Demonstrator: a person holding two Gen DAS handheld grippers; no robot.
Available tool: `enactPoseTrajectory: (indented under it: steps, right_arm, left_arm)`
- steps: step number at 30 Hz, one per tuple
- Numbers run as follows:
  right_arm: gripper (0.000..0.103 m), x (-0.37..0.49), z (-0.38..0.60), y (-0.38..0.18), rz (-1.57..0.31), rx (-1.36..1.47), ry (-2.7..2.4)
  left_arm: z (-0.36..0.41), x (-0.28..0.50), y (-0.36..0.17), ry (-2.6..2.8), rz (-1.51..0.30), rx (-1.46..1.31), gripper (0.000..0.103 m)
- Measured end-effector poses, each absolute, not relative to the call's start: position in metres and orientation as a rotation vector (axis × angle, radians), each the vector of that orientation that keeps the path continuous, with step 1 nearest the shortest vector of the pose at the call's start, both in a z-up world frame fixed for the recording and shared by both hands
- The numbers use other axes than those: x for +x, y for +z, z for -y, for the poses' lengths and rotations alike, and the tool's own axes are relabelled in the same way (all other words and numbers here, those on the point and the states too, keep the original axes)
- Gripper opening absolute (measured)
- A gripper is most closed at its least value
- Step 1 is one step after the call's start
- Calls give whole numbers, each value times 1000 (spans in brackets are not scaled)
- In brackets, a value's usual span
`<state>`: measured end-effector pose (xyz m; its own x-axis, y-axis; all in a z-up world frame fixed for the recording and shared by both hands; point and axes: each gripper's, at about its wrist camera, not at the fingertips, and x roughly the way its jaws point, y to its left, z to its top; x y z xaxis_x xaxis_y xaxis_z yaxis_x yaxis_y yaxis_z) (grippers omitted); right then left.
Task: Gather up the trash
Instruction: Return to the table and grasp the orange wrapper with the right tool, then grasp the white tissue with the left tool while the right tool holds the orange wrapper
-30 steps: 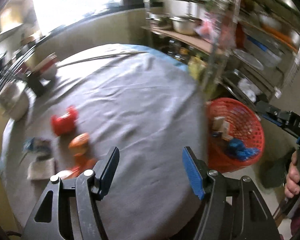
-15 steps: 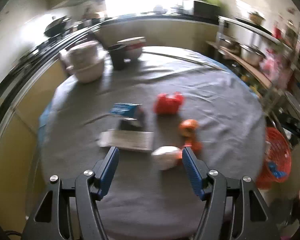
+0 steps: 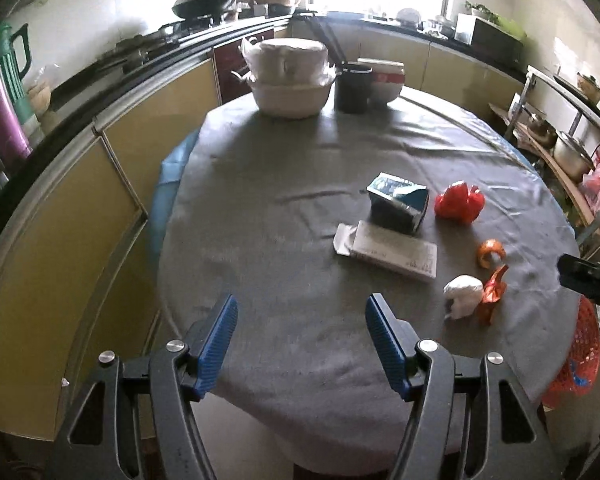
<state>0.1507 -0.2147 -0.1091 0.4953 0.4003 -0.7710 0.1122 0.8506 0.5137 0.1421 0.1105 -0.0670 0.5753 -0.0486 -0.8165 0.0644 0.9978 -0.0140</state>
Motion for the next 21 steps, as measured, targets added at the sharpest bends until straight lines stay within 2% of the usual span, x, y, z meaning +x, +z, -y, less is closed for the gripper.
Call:
enactPoseTrajectory:
  steps: [5,14,16,21]
  right_arm:
    - [60,157,217,-138,-1135,661,187]
    - [49,175,214,-176,-1201,824,155]
    - [44,182,213,-184,-1213,839,134]
    - [39,194,210,-200,-1240,880,90]
  left_arm:
    - [-113,145,-73,-83,-977,4,67]
    - [-94,143,-77,-144,-1006,-3,67]
    - [-92,142,-76,-152,-1007,1,67]
    - [-83,140,-74,-170,-1006,17,67]
